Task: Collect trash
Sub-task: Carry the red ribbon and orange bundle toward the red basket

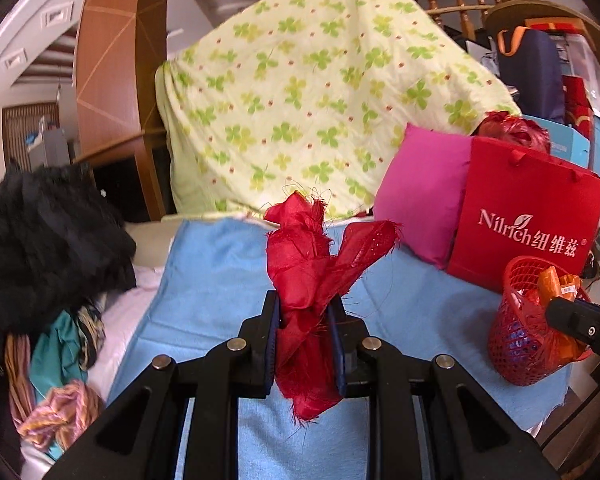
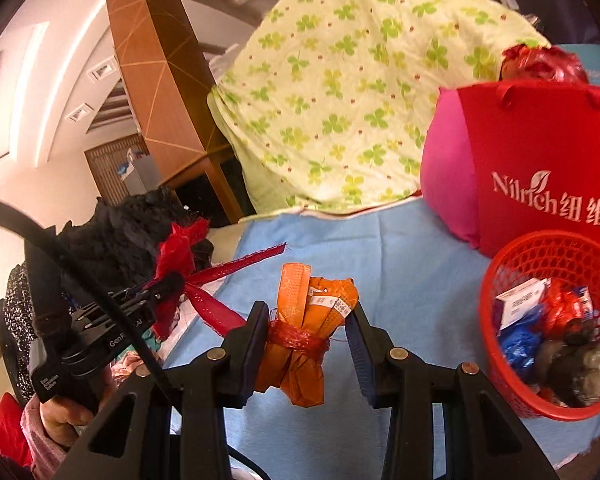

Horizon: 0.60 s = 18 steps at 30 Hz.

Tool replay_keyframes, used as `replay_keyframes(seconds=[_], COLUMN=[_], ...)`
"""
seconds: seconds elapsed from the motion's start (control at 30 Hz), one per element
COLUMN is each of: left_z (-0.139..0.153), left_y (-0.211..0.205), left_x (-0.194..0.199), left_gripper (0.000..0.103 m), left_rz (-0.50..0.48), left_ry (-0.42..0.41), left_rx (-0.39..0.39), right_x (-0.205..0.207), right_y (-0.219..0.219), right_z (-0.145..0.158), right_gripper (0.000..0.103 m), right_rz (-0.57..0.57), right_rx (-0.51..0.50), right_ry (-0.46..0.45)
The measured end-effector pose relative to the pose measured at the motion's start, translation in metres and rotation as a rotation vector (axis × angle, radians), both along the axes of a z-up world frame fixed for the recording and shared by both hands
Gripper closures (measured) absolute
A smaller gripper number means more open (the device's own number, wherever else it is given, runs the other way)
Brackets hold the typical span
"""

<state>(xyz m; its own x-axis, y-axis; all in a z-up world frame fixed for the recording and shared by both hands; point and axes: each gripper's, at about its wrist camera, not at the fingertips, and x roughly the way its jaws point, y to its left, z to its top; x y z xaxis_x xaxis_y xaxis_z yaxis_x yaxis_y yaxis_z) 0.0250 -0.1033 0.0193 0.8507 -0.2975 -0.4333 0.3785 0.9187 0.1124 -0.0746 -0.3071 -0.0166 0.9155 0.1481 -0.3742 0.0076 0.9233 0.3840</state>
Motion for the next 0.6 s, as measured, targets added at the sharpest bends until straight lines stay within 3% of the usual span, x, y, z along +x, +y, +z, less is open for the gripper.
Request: replay_keyframes(seconds=[0.6], left_z=[0.021], left_y=[-0.050], left_x=[-0.048], left_gripper=[0.079], left_rz=[-0.090], left_ry=[-0.102], left_rx=[0.095], right_x=[-0.042], right_y=[-0.027], right_z=[0.013], right_gripper=[0.061], right_rz=[-0.038], right_rx=[0.037], right_ry=[-0.077])
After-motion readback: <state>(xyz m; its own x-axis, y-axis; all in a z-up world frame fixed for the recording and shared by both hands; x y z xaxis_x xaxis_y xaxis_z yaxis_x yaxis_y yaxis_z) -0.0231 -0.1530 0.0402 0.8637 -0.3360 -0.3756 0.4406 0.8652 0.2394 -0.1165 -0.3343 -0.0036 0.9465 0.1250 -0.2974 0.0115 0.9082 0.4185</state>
